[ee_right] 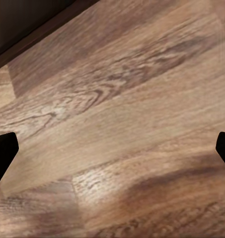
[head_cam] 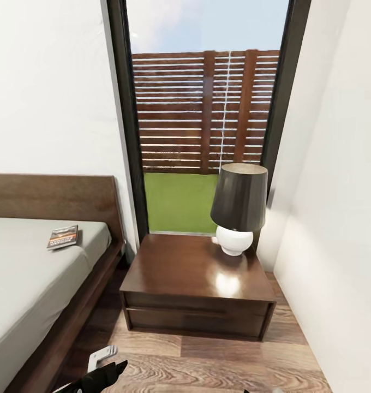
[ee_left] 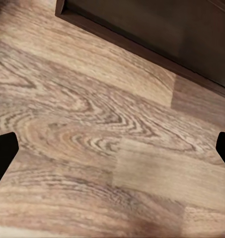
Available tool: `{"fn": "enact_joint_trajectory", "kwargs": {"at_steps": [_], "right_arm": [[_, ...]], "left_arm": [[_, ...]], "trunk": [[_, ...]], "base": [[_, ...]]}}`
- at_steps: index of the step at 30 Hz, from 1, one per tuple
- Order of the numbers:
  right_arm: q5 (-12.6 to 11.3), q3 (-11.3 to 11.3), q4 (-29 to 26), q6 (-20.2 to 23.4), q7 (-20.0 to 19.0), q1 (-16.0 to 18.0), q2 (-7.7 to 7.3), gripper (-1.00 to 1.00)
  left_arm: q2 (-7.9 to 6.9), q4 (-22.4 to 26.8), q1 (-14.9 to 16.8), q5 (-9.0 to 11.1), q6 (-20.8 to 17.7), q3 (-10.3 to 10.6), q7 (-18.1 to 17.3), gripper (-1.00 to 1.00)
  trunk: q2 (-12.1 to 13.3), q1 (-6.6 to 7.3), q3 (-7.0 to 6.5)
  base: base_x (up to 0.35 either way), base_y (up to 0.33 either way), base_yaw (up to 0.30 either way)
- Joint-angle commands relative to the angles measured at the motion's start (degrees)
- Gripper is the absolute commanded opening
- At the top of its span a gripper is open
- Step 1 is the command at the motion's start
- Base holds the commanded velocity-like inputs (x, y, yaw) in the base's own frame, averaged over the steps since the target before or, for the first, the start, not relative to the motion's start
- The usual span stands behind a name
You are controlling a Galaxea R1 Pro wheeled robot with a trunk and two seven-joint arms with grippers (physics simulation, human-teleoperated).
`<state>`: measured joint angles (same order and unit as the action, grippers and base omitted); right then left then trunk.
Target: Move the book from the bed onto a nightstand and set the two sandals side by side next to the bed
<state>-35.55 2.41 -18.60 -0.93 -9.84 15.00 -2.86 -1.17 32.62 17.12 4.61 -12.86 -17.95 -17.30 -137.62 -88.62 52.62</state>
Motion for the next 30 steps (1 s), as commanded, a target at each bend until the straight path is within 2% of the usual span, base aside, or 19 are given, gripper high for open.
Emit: {"fn": "enact_joint_trajectory", "kwargs": {"at_steps": [1,16,30], "right_arm": [[-0.57,0.26,0.05,-0.09,-0.17,0.03,-0.04,1.00],[-0.57,0.32,0.05,-0.12,-0.12,0.03,-0.04,1.00],[-0.57,0.31,0.06,-0.13,-0.10,0.03,-0.04,1.00]], "left_arm": [[0.03,0.08,0.02,0.49,-0.58,-0.25,-0.28,1.00],[0.05,0.08,0.02,0.49,-0.58,-0.25,-0.28,1.00],[0.03,0.08,0.02,0.49,-0.53,-0.25,-0.28,1.00]], "trunk": [[-0.02,0.01,0.05],[-0.02,0.01,0.05],[-0.02,0.01,0.05]], "base": [[0.038,0.003,-0.055],[0.071,0.005,-0.014],[0.113,0.100,-0.001]]}}
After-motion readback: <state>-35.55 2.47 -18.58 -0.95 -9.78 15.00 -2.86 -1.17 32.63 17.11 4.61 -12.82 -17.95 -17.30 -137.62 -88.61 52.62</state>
